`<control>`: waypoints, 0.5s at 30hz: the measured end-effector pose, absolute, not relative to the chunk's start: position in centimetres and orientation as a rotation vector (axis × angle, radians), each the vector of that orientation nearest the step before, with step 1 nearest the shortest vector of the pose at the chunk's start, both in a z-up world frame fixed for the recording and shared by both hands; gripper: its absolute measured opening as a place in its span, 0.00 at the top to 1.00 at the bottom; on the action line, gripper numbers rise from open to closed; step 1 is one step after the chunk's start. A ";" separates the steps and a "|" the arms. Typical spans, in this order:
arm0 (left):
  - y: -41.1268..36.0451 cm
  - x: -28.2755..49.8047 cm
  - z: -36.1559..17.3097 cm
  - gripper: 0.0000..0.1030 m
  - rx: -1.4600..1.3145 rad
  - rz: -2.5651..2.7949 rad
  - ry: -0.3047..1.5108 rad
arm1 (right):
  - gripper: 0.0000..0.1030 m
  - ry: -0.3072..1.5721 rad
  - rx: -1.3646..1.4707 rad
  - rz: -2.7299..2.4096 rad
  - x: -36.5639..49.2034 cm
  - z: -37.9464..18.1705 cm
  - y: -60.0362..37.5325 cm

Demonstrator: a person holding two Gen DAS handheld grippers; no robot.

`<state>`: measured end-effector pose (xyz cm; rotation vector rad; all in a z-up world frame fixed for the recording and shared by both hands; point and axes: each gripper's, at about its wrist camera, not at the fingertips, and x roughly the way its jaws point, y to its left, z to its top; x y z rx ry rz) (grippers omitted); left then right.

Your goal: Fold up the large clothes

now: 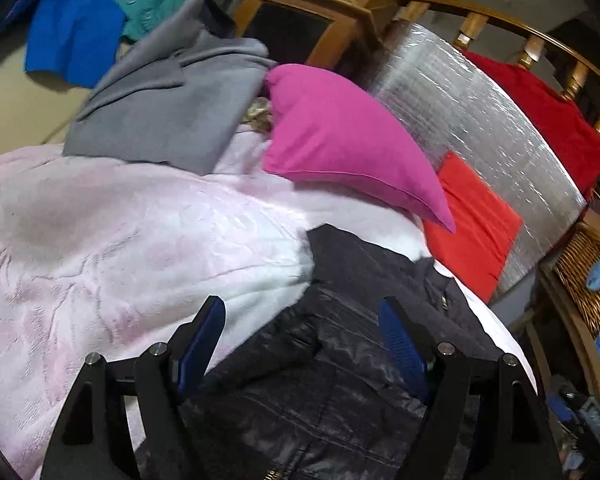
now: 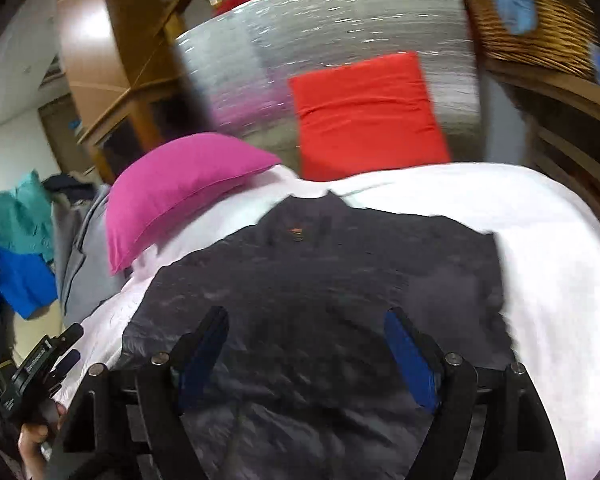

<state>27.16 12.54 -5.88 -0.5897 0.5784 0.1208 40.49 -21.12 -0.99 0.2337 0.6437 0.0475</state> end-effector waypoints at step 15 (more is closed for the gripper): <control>14.1 28.0 -7.2 0.23 -0.659 0.136 0.634 | 0.19 0.670 0.067 0.086 45.3 -2.8 -12.2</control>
